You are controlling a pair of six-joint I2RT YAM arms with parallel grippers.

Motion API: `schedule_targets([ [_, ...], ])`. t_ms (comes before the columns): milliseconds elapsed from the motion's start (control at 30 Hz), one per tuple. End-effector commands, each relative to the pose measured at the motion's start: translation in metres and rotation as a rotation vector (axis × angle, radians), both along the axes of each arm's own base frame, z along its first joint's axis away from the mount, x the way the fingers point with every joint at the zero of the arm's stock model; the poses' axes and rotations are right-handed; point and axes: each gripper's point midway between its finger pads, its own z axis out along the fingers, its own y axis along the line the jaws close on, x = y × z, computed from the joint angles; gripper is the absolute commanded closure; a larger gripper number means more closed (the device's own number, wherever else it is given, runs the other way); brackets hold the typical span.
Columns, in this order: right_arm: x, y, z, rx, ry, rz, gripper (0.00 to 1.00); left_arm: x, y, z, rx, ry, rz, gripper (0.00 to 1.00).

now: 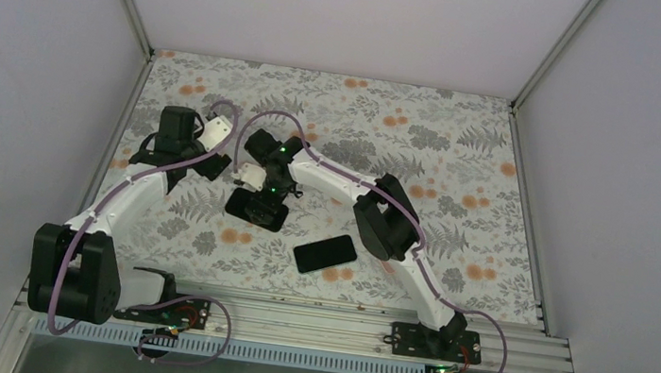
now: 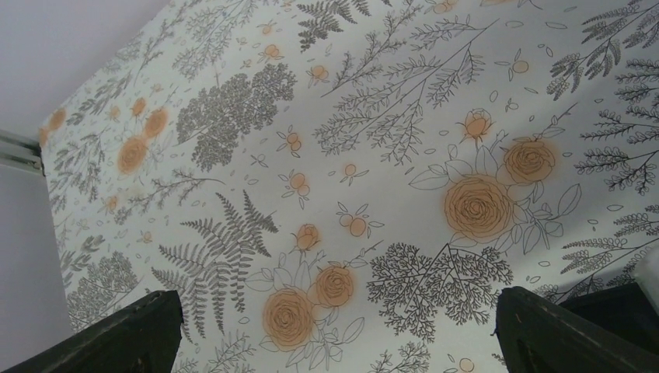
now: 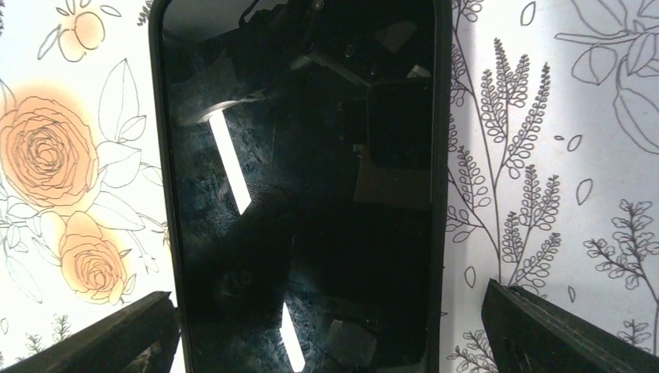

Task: Take the phone out of the phone case

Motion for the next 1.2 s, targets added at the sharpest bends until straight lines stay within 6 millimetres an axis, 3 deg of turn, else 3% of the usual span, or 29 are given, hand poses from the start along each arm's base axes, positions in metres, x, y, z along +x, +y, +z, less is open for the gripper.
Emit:
schedule_targets([
  [0, -0.013, 0.001, 0.005, -0.015, -0.037, 0.01, 0.0, 0.001, 0.004, -0.005, -0.008, -0.001, 0.023, 0.0],
  [100, -0.015, -0.004, -0.008, -0.052, -0.068, 0.008, 0.0, 0.002, 0.008, -0.006, 0.008, -0.007, 0.038, 0.0],
  [267, -0.013, -0.011, -0.023, -0.1, -0.127, 0.015, 0.0, 0.01, 0.036, 0.0, 0.055, -0.065, 0.165, 0.0],
  [533, -0.01, -0.015, -0.035, -0.126, -0.2, 0.028, 0.0, 0.005, 0.037, -0.004, 0.027, -0.038, 0.126, 0.0],
  [633, -0.012, -0.017, -0.04, -0.14, -0.19, 0.037, 0.01, -0.001, 0.026, -0.01, 0.0, -0.005, 0.055, 0.0],
  [867, -0.012, -0.017, -0.036, -0.131, -0.189, 0.041, 0.21, -0.02, -0.002, -0.018, -0.118, 0.086, -0.089, 0.0],
  [1000, -0.006, -0.015, -0.024, -0.116, -0.228, 0.034, 0.24, -0.034, -0.018, -0.017, -0.181, 0.112, -0.175, 0.0],
  [1167, 0.005, -0.01, 0.009, -0.066, -0.309, 0.021, 0.28, -0.04, -0.03, -0.018, -0.325, 0.19, -0.237, 0.0],
])
